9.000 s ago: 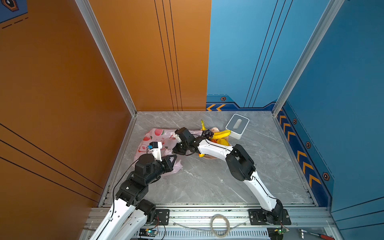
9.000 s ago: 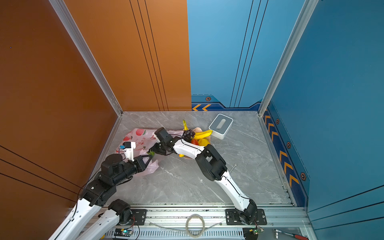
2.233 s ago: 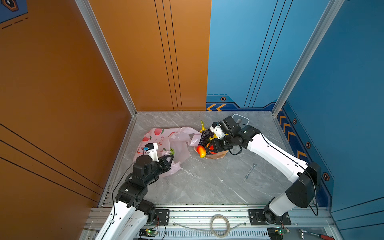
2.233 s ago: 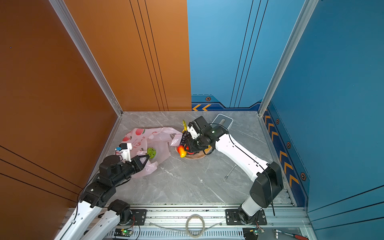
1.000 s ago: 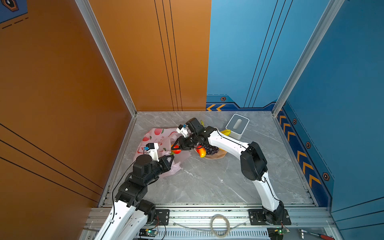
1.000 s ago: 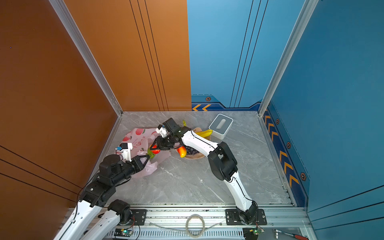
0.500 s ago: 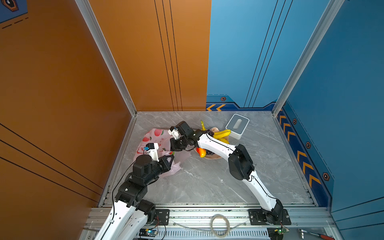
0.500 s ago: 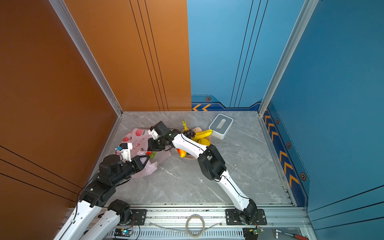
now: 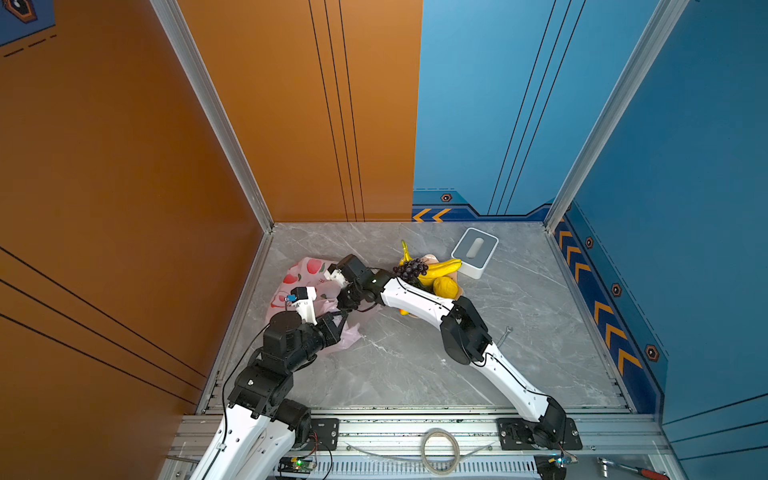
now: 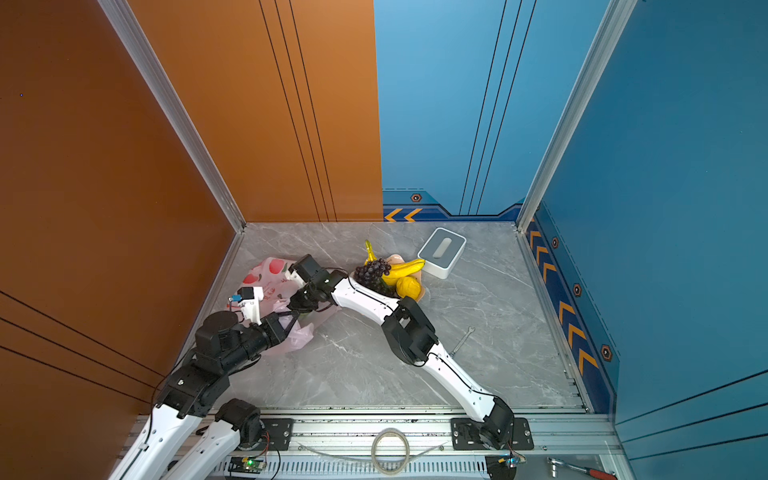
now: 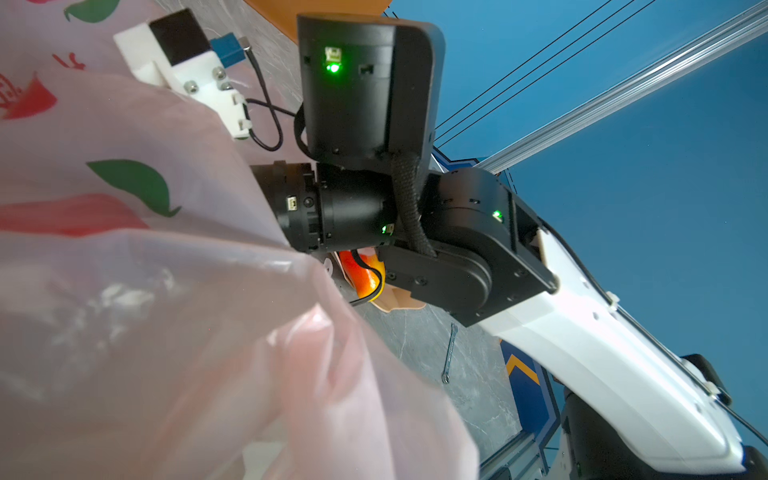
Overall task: Place the fruits into the plastic bag
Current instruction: Place the fruit in the plastic bag.
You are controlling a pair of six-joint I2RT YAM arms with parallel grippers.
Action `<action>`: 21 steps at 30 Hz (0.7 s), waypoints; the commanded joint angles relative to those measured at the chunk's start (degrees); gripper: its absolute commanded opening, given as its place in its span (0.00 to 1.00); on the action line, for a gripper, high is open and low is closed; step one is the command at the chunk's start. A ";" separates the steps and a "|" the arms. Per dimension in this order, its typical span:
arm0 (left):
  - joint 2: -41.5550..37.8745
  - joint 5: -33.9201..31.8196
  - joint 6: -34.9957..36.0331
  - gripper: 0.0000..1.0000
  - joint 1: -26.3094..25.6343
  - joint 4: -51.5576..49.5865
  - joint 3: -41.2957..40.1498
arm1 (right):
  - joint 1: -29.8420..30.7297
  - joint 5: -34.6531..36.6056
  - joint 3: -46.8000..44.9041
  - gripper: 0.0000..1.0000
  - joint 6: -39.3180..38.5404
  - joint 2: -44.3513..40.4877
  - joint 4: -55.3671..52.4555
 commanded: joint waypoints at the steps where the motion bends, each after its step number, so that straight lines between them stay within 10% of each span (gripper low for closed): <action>1: -1.03 1.18 0.23 0.00 0.68 -0.33 -1.30 | 1.06 -0.49 1.81 0.49 0.79 1.18 0.80; 21: -1.40 2.08 0.05 0.00 2.02 -0.48 -1.65 | 1.38 0.92 -0.39 0.82 -1.09 -1.68 0.48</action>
